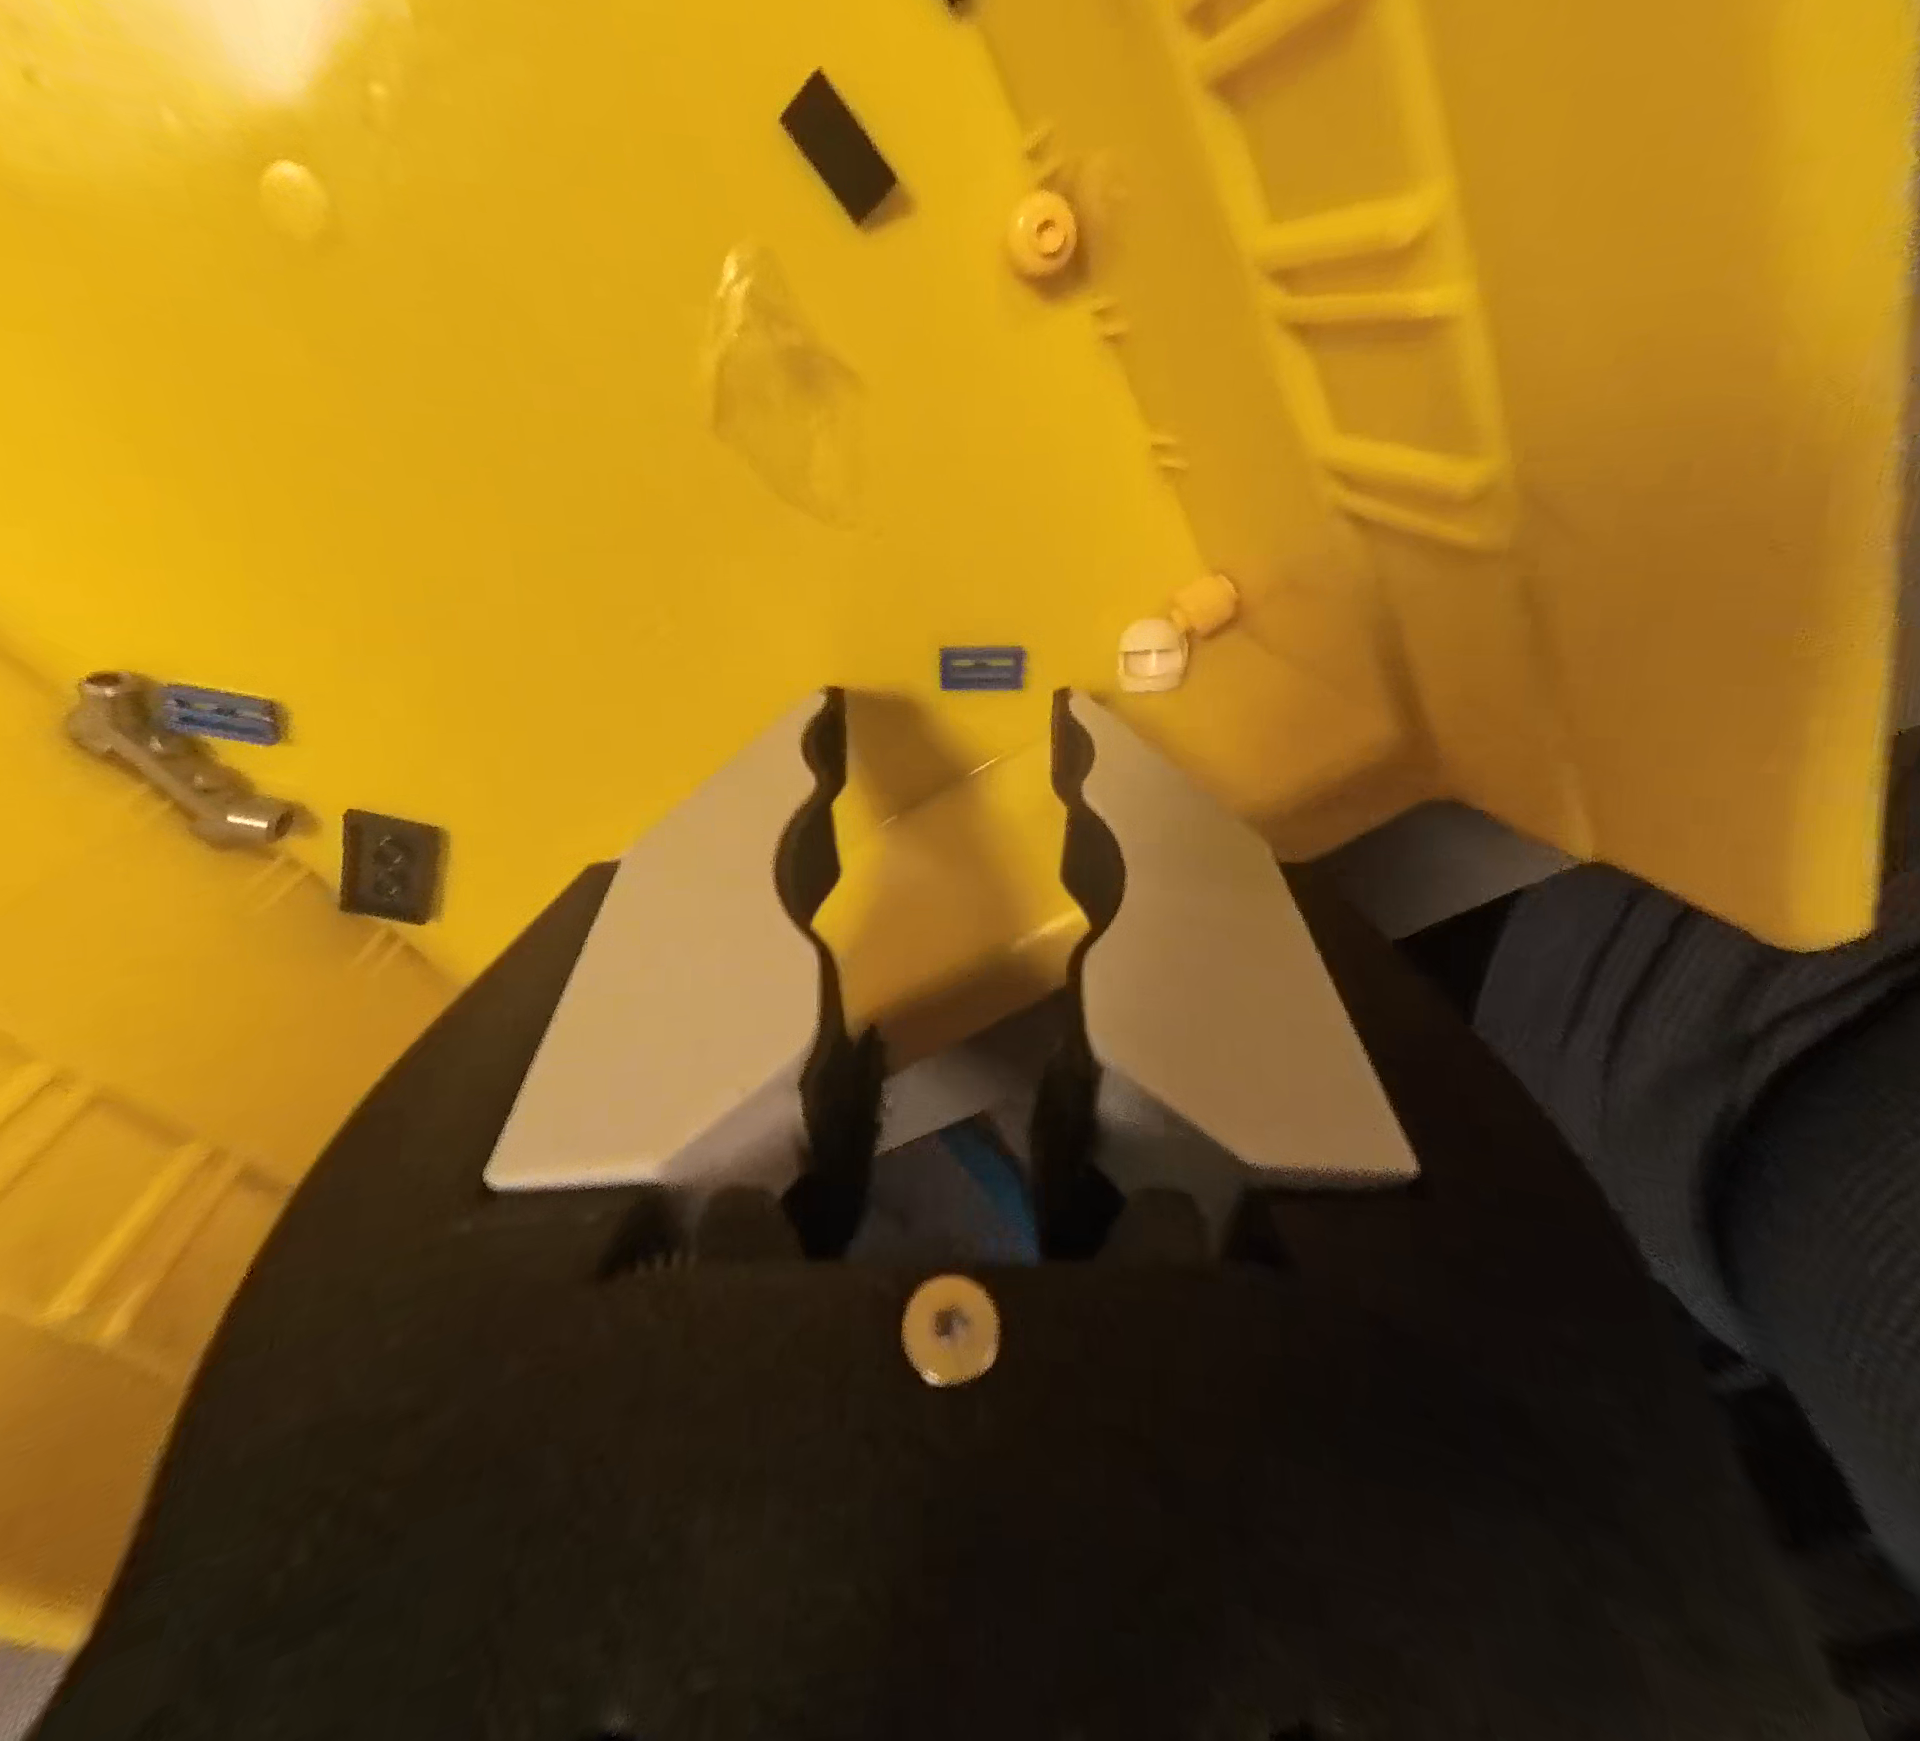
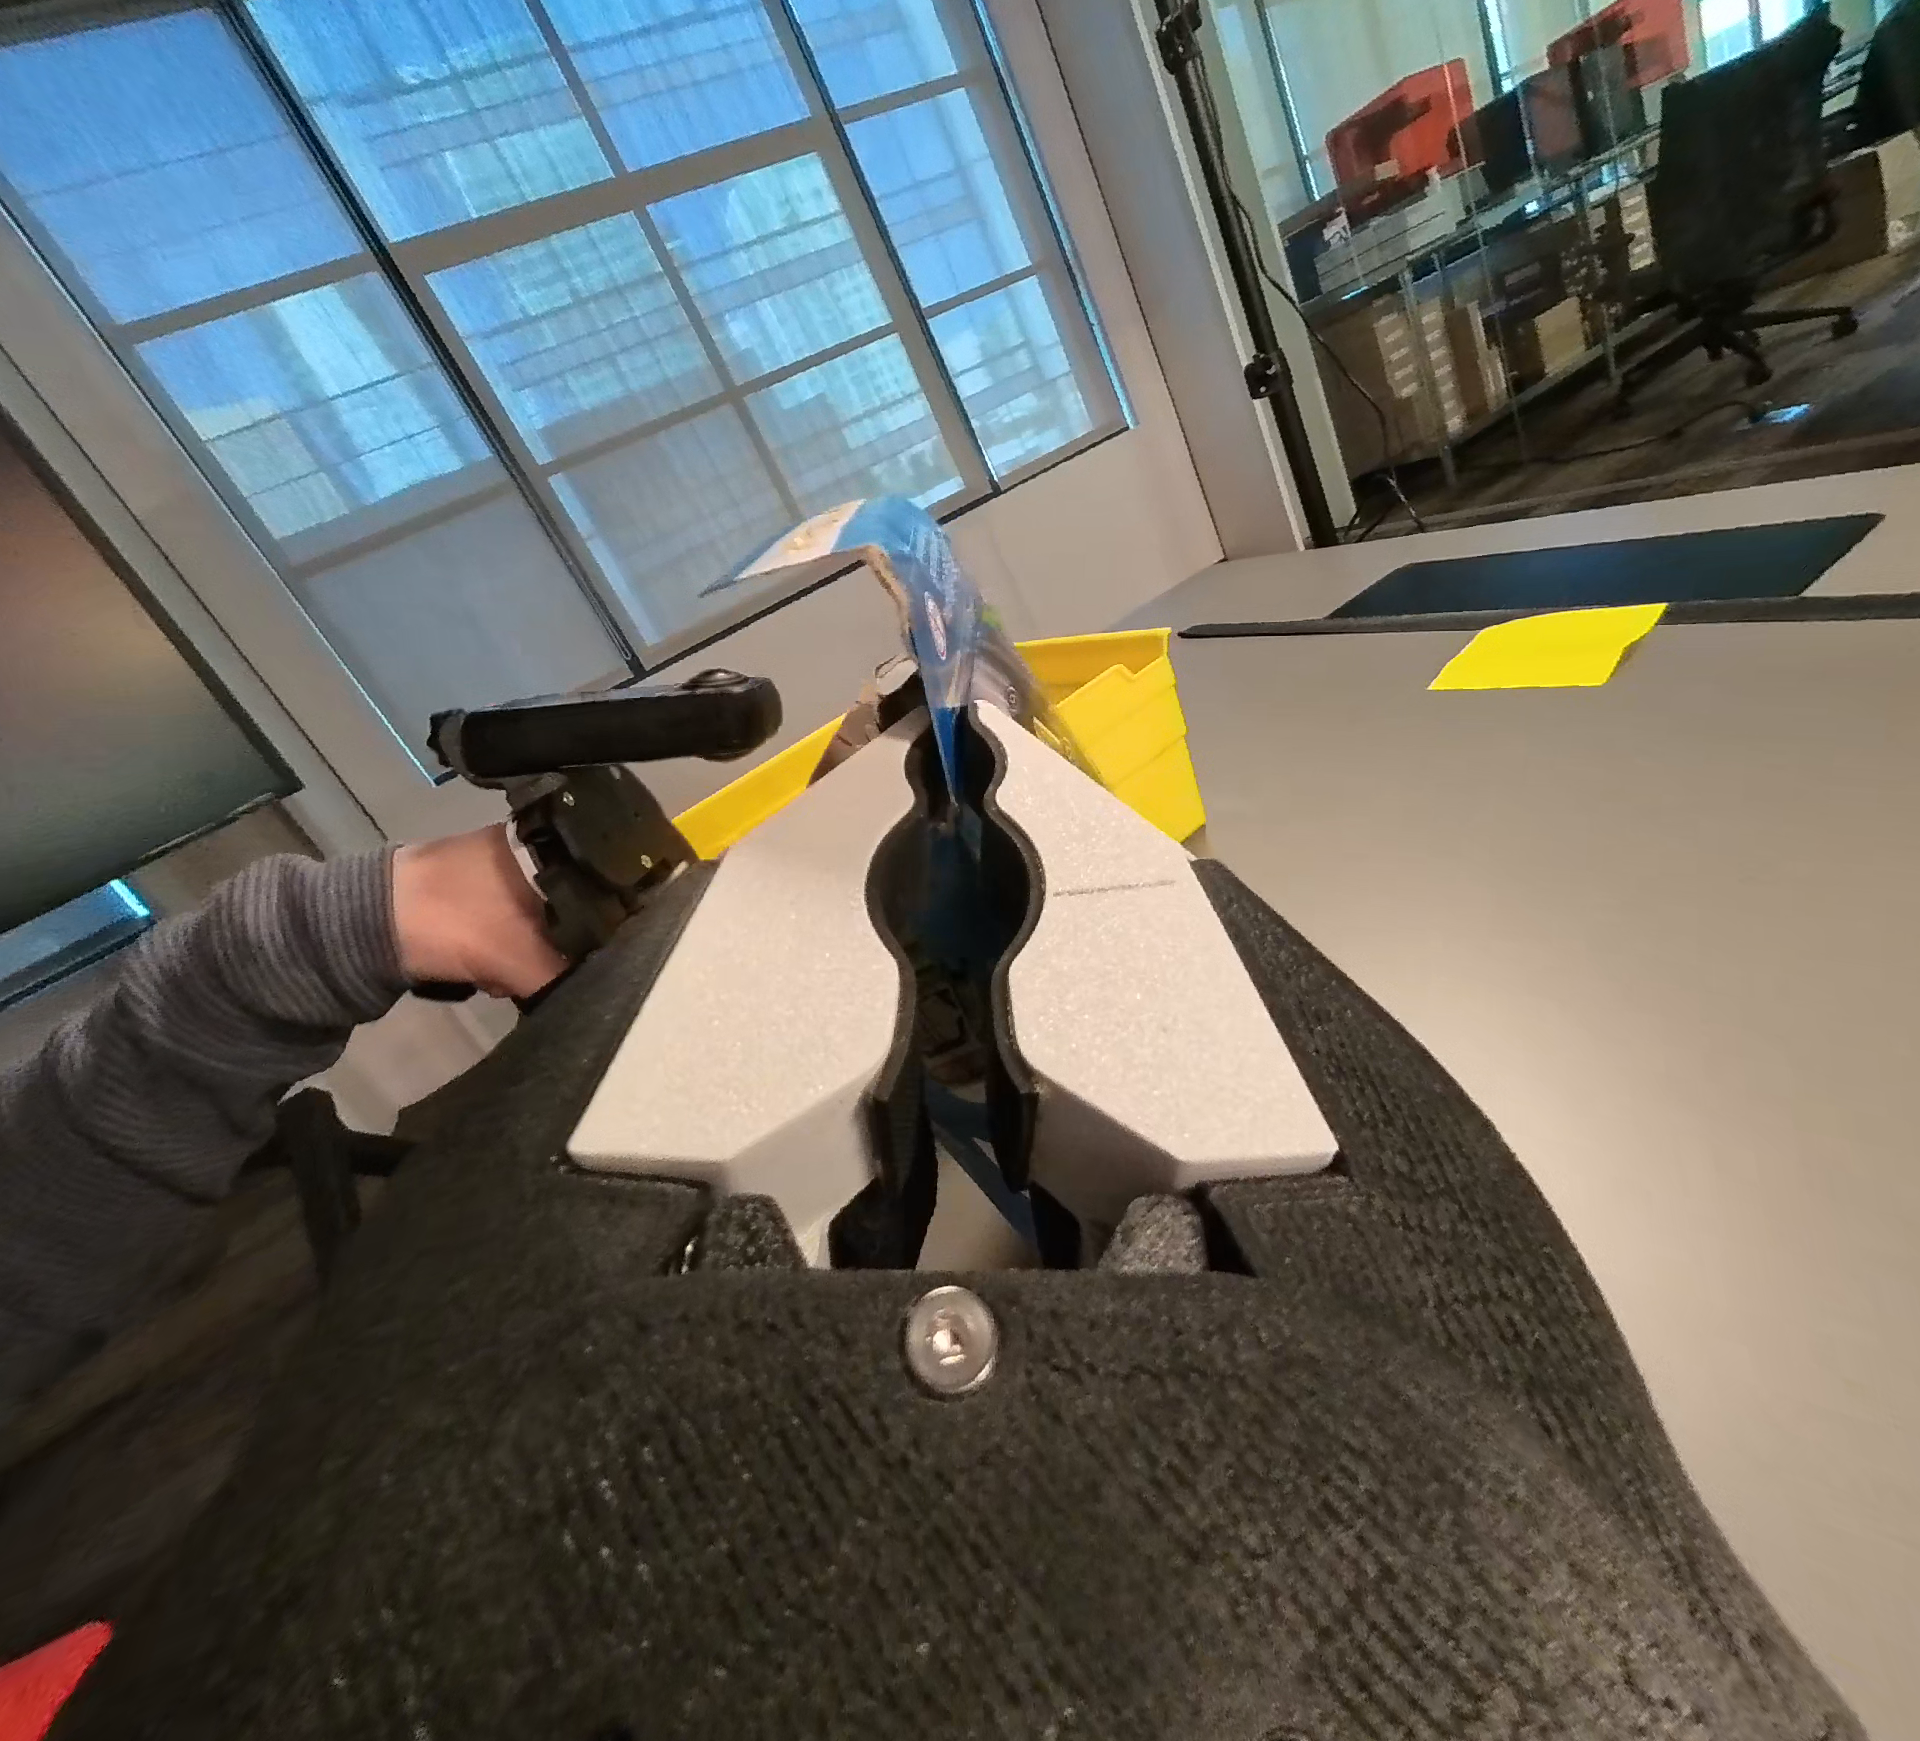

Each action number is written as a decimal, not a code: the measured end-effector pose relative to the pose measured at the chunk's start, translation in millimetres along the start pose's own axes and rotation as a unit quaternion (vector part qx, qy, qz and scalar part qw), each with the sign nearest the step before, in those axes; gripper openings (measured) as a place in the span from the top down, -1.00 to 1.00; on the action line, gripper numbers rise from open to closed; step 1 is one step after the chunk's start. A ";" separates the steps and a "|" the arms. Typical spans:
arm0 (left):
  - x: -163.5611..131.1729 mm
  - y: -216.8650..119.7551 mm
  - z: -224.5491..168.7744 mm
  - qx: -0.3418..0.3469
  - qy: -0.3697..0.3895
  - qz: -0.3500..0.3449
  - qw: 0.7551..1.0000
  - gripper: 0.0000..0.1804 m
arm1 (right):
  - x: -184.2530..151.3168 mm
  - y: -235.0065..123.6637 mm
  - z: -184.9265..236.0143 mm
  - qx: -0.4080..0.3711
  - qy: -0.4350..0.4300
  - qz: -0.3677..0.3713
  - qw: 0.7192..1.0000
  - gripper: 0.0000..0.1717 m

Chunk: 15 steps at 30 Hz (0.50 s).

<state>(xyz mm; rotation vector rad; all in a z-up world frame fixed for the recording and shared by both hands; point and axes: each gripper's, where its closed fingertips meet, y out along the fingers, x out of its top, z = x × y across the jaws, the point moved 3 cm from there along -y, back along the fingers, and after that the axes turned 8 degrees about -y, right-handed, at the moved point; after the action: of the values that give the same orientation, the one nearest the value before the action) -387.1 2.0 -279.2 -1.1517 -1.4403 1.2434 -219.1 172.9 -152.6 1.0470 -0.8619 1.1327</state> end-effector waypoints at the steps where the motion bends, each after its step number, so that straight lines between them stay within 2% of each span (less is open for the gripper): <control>1: 0.5 0.0 0.2 0.006 0.010 0.002 1.000 0.57 | -0.1 0.2 0.3 0.001 0.001 0.000 1.000 1.00; 5: 8.3 -1.0 9.8 0.051 0.036 -0.015 0.998 0.62 | -0.6 0.4 1.0 0.006 0.008 0.000 1.000 1.00; 11: 10.9 -0.2 11.5 0.049 0.047 -0.016 0.998 0.57 | -1.9 1.2 2.9 0.013 0.017 0.001 1.000 1.00; 13: 10.7 -0.6 10.8 0.062 0.097 -0.010 0.993 0.53 | -2.2 1.3 3.1 0.014 0.019 0.001 1.000 1.00; 15: 12.3 -2.4 9.9 0.096 0.205 -0.011 0.974 0.46 | -2.3 1.5 3.3 0.015 0.022 0.001 1.000 1.00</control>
<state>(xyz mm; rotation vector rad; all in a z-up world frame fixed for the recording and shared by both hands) -399.2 12.2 -277.2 -1.1735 -1.0010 1.0290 -221.2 169.3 -153.5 1.0437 -0.8135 1.1693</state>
